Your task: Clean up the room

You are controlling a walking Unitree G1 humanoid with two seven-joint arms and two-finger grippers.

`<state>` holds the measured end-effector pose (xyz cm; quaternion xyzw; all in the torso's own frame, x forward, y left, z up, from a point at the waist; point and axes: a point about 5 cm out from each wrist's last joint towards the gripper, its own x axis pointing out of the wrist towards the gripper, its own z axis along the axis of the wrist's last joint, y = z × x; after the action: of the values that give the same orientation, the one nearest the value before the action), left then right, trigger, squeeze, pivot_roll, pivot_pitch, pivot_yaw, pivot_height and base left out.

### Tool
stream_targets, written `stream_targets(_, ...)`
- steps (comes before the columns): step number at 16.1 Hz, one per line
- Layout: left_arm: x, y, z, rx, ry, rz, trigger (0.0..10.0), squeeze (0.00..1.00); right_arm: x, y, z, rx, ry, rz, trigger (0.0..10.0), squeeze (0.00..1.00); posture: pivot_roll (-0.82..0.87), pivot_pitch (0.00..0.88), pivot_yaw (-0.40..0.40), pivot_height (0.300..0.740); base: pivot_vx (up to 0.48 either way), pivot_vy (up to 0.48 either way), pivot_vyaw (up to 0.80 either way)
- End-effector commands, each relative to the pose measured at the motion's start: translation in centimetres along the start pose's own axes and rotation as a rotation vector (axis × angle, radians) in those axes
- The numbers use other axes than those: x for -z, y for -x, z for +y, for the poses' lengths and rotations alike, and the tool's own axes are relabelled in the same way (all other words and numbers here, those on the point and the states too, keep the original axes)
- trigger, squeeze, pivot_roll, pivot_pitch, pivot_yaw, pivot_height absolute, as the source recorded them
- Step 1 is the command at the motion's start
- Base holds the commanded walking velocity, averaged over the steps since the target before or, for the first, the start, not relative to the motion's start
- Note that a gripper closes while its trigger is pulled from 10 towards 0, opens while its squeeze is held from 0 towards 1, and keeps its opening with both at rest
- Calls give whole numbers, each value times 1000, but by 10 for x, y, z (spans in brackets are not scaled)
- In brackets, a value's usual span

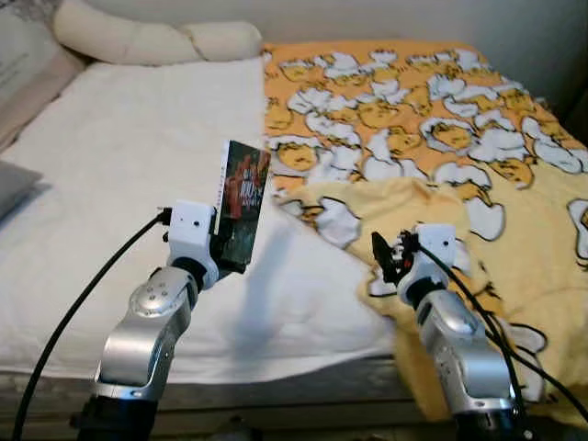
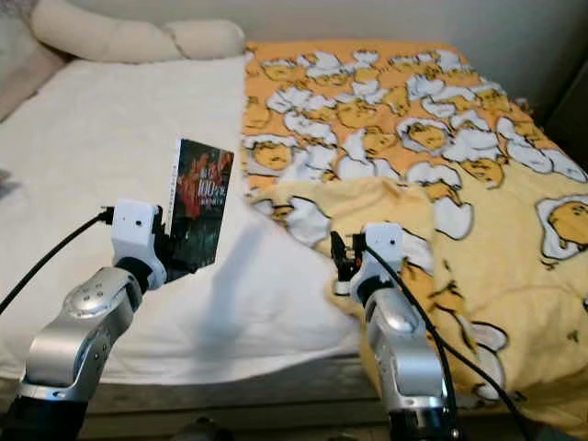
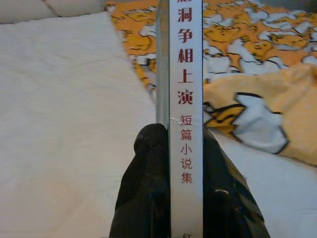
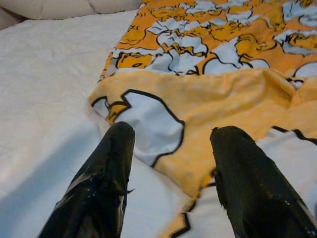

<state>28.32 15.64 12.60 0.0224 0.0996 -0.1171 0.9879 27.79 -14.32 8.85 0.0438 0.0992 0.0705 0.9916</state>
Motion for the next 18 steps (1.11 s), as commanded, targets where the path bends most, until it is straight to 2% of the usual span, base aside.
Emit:
stream_targets(1, -12, 3, 2, -27, -33, -65, 10000, 0, -8, 0, 6, 4, 33, -53, 10000, 0, 11, 0, 17, 740, 0, 480, 0)
stream_targets(18, -4, 9, -2, -61, -57, -57, 10000, 0, -2, 3, 11, -20, 19, -69, 10000, 0, 21, 0, 10, 740, 0, 480, 0)
